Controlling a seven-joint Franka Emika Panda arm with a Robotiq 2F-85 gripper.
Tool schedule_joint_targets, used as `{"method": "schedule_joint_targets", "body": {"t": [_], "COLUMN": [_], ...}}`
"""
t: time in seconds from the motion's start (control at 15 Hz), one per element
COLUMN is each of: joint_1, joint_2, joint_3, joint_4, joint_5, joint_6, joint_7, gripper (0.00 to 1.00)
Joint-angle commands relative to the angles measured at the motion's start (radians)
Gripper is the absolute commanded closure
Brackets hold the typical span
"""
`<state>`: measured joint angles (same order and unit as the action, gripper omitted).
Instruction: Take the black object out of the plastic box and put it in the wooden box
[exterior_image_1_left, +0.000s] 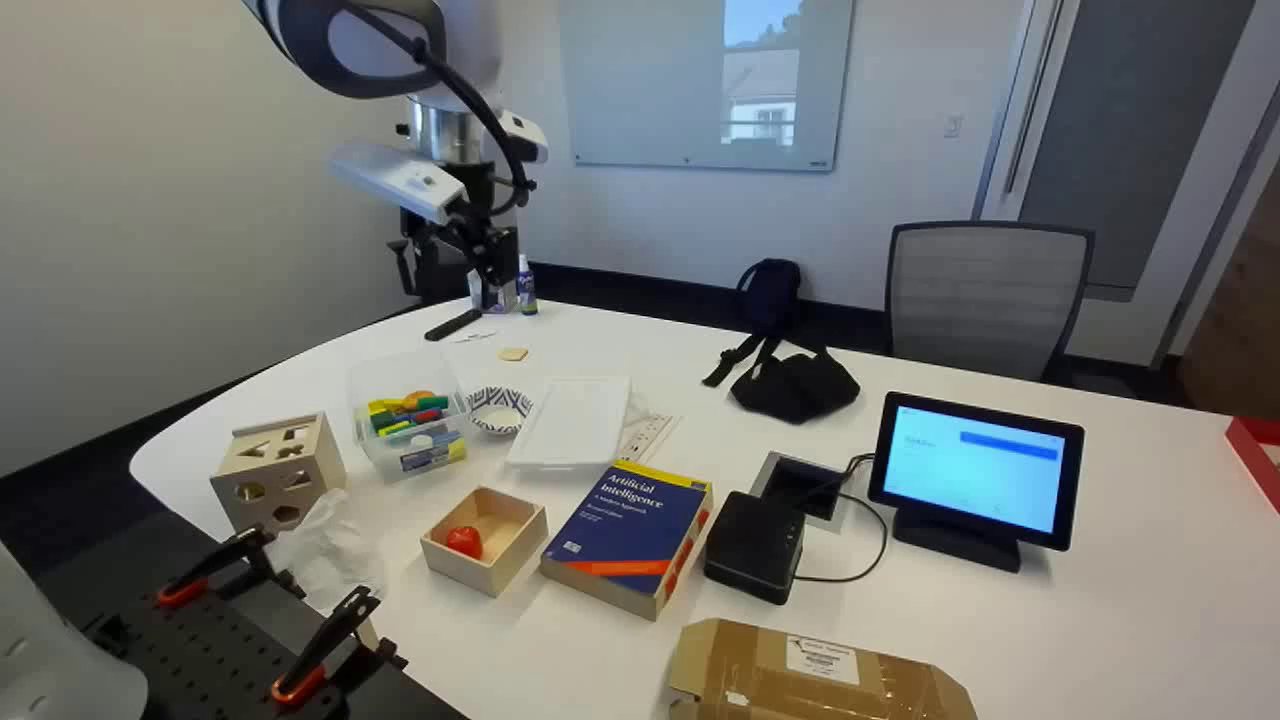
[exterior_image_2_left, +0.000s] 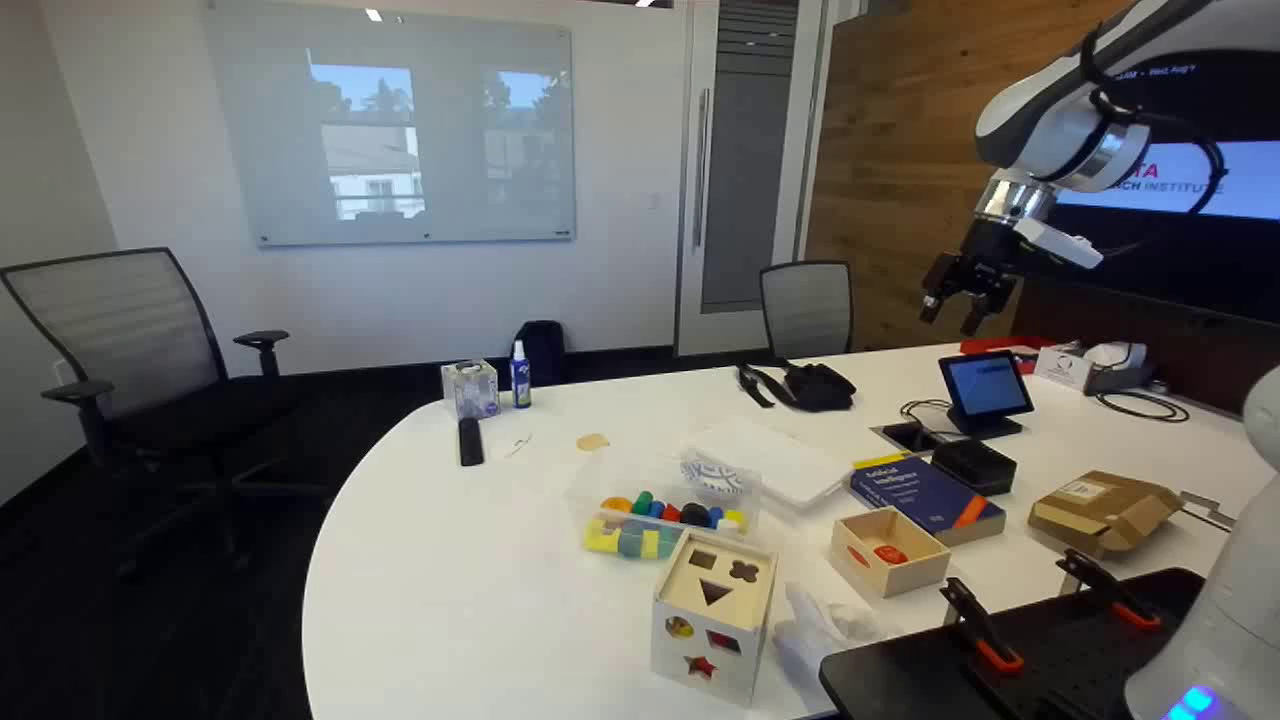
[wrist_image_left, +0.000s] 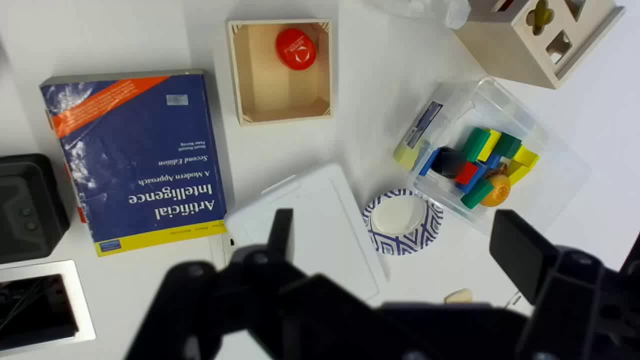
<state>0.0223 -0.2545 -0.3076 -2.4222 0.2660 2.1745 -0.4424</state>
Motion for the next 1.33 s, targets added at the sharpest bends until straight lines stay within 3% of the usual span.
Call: {"method": "schedule_joint_targets", "body": {"t": [0.0, 0.47, 0.87, 1.27], "joint_1": [-0.036, 0.031, 0.082, 0.076], "joint_2": [0.003, 0.087, 0.275, 0.482], "joint_3": [0.035, 0.179, 0.304, 0.456], "joint_4": [0.002, 0.011, 0.029, 0.099], "joint_5": [0.01, -0.003, 0.068, 0.193], "joint_6": [-0.004, 0.019, 0.224, 0.403], "joint_7": [-0.007, -0.053, -0.079, -0.168], "gripper": [0.0, 0.0, 0.0, 0.0]}}
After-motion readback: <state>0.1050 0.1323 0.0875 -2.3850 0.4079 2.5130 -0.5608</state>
